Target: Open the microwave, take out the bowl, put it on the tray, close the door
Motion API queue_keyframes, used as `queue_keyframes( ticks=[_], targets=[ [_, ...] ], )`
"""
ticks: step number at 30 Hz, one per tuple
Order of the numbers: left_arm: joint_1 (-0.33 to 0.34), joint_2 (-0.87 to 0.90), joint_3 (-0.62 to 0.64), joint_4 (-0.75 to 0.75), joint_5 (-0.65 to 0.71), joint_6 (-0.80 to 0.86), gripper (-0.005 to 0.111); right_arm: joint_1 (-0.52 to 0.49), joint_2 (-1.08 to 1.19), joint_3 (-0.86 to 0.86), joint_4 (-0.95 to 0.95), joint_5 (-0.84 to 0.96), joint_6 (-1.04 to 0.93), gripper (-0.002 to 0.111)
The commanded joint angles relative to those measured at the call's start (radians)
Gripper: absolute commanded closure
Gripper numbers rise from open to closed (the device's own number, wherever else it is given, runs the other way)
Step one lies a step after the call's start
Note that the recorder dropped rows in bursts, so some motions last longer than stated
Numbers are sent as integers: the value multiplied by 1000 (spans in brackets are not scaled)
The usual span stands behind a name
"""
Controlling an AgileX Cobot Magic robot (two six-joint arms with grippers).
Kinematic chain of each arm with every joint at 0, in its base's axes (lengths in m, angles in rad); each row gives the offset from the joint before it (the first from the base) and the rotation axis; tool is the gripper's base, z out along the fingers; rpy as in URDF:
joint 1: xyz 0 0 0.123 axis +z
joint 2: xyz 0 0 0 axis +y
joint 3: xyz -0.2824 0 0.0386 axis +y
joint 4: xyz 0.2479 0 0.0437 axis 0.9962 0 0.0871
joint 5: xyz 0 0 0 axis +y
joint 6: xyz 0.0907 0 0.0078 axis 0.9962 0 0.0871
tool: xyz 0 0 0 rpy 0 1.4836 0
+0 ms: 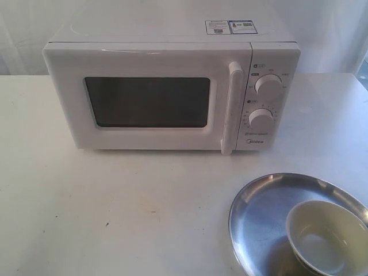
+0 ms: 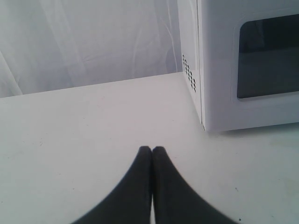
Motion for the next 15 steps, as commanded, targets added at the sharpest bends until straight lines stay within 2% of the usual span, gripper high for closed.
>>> queue_keyframes(
  ticks=[1,12,15],
  targets=[
    [-2,-2,-3,-10,1,0,107,-6,-6,5,0,-29,-9,108],
    [-2,-2,-3,-10,1,0,107,-6,-6,5,12,10,-16,108],
    [-2,-2,-3,-10,1,0,107,-6,-6,5,202,48,-170,108]
  ],
)
